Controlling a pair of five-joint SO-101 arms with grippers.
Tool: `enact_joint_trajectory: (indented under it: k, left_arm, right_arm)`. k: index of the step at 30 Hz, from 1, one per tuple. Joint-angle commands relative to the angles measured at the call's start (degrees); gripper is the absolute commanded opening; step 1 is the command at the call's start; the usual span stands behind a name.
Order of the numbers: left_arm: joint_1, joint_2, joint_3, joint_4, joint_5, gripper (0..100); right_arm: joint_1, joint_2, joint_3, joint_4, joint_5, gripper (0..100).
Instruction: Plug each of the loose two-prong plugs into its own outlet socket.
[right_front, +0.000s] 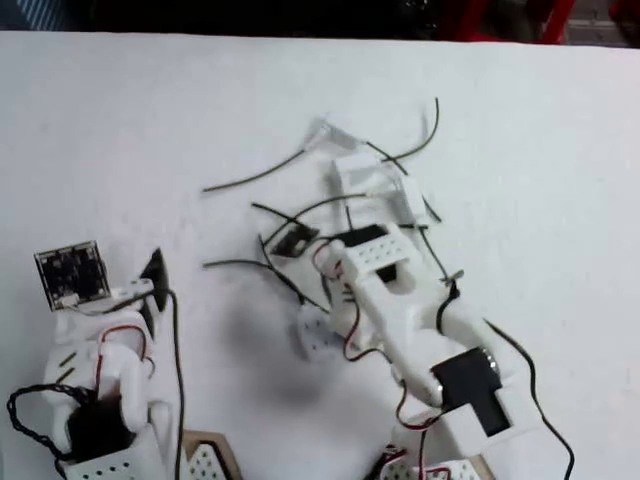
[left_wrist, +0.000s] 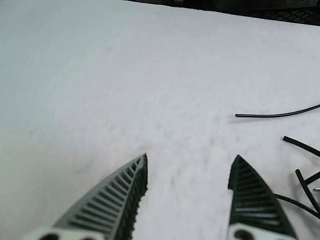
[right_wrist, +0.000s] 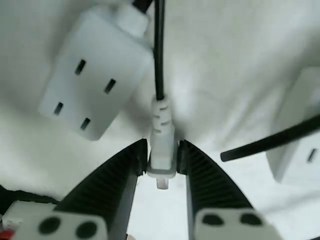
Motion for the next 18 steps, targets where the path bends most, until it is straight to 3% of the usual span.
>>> enact_joint_trajectory:
  k: [1, 18]
  left_arm:
    - [-0.5, -0.3, -0.3, -1.4, 0.1, 27]
    - [-0.5, -0.3, -0.3, -1.4, 0.1, 27]
  right_arm:
    - [-0.2, -2.9, -0.2, -0.2, -0.4, 9.4]
    - [-0.7, 0.4, -3.4, -0.7, -2.9, 14.6]
